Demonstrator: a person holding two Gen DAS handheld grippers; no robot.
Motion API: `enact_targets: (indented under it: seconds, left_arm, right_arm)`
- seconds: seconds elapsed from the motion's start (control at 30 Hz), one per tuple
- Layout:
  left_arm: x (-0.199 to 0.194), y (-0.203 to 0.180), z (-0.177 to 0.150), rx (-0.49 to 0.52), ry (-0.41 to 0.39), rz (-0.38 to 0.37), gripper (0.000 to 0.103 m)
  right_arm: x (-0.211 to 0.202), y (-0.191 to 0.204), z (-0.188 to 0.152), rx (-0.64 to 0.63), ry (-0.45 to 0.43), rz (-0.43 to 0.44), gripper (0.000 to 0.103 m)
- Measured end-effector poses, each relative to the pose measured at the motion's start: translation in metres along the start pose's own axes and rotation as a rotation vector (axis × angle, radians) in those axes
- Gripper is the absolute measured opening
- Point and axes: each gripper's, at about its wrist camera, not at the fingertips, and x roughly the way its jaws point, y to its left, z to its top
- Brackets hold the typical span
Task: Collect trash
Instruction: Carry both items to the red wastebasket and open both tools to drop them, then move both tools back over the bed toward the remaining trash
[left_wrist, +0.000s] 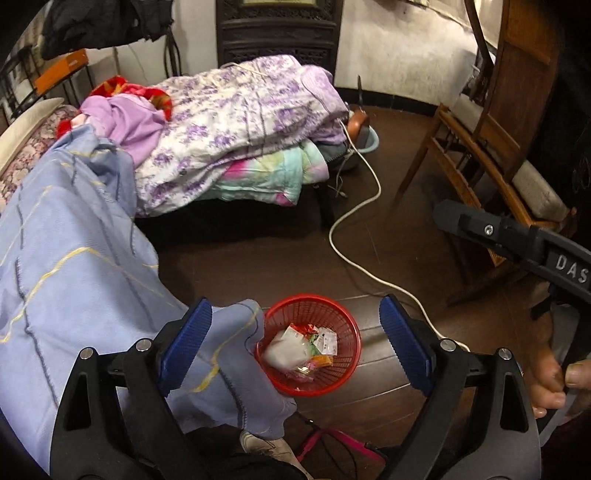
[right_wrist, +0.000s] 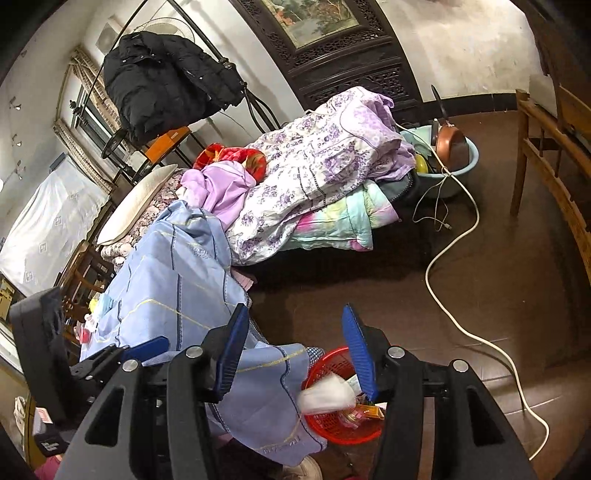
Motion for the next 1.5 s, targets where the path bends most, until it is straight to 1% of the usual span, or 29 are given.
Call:
enact_targets:
  seconds: [0.13,0.23,0.43,0.6,0.67,0.73,0.87,0.93,1.03,1.13,1.2,1.27,1.33,1.43,1.5]
  left_arm:
    - [-0.021,0.016,-0.005,-0.046,-0.035,0.017,0.089]
    - [-0.038,0.03,-0.012,-0.082,-0.062,0.037,0.09]
    - [-0.071,0.06,-0.029,-0.155,-0.11,0.078,0.09]
    - [-0.1,0.088,-0.049,-0.215,-0.155,0.126,0.091]
    - [-0.111,0.105,-0.061,-0.253,-0.171,0.151,0.092]
    - [-0.121,0.123,-0.072,-0.293,-0.181,0.173,0.093]
    - [-0.137,0.168,-0.097,-0.385,-0.192,0.224,0.093]
    - [-0.145,0.194,-0.112,-0.435,-0.195,0.267,0.093]
    - [-0.156,0.231,-0.132,-0.506,-0.199,0.319,0.093]
    - [-0.163,0.267,-0.149,-0.576,-0.201,0.378,0.093]
    - [-0.167,0.291,-0.159,-0.625,-0.199,0.401,0.093]
    - [-0.172,0.317,-0.169,-0.67,-0.2,0.428,0.093]
    - [-0.174,0.335,-0.174,-0.69,-0.196,0.458,0.093]
    - [-0.178,0.365,-0.175,-0.708,-0.199,0.522,0.093]
    - [-0.181,0.385,-0.173,-0.725,-0.209,0.546,0.093]
  right_arm:
    - [-0.005,0.013,-0.002,-0.023,-0.006,0.012,0.053]
    - [-0.009,0.03,-0.005,-0.06,-0.006,0.023,0.055]
    - [-0.019,0.07,-0.014,-0.137,-0.01,0.061,0.06]
    - [-0.027,0.11,-0.027,-0.204,-0.01,0.099,0.064]
    - [-0.026,0.126,-0.034,-0.231,-0.004,0.112,0.07]
    - [-0.022,0.145,-0.042,-0.263,0.007,0.126,0.071]
    - [-0.002,0.189,-0.065,-0.356,0.05,0.15,0.072]
    - [0.007,0.208,-0.075,-0.395,0.06,0.154,0.072]
    - [0.02,0.234,-0.088,-0.443,0.063,0.157,0.072]
    - [0.036,0.259,-0.1,-0.496,0.045,0.152,0.072]
    - [0.05,0.275,-0.11,-0.539,0.025,0.136,0.072]
    - [0.065,0.289,-0.12,-0.572,0.019,0.12,0.072]
    - [0.075,0.296,-0.125,-0.591,0.024,0.113,0.072]
    - [0.085,0.303,-0.133,-0.618,0.011,0.116,0.072]
    - [0.087,0.306,-0.139,-0.633,-0.007,0.123,0.072]
